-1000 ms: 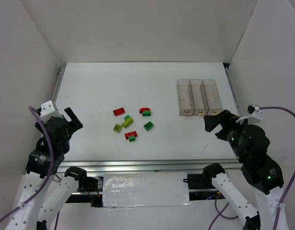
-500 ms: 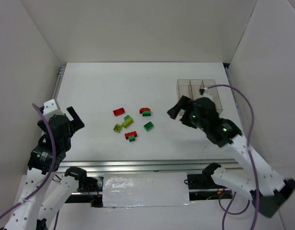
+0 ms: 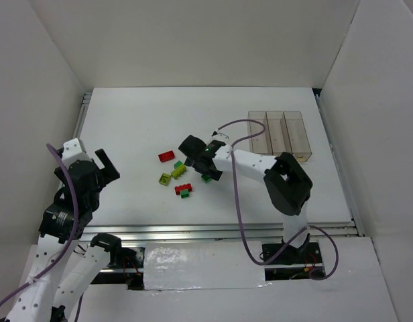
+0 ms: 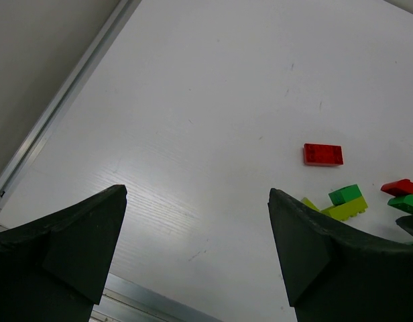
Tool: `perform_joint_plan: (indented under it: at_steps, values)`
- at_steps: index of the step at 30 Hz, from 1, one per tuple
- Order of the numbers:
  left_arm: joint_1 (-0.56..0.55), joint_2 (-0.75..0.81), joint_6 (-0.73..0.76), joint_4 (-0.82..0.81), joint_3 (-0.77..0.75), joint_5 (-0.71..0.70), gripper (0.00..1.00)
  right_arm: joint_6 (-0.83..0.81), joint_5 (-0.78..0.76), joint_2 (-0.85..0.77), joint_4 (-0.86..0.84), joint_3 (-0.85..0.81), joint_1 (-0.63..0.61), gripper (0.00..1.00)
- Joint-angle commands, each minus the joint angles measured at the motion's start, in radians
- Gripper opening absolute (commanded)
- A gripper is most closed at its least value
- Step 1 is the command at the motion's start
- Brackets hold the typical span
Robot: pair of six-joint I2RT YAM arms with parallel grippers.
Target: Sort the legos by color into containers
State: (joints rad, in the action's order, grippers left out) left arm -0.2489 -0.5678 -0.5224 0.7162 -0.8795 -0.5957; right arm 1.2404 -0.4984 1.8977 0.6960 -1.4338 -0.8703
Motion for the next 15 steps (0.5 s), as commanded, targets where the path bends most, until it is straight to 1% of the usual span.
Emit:
perform_joint_plan:
  at_steps: [1,6,12,14,15]
  values:
    - [0.005,-0.006,0.025,-0.046,-0.021,0.025,0.99,0.093,-0.081,0.046,0.111,-0.057,-0.002,1.00]
    - [0.005,-0.006,0.033,-0.054,-0.021,0.043,1.00,0.113,-0.071,0.040,0.057,0.021,-0.004,0.99]
    - [0.005,-0.001,0.036,-0.057,-0.018,0.054,0.99,0.110,-0.029,0.089,0.030,0.038,0.001,0.96]
    - [0.005,0.003,0.038,-0.055,-0.018,0.056,0.99,0.116,-0.029,0.110,0.036,0.038,0.001,0.93]
    - [0.005,0.003,0.038,-0.057,-0.018,0.057,0.99,0.116,-0.032,0.116,0.036,0.042,0.001,0.89]
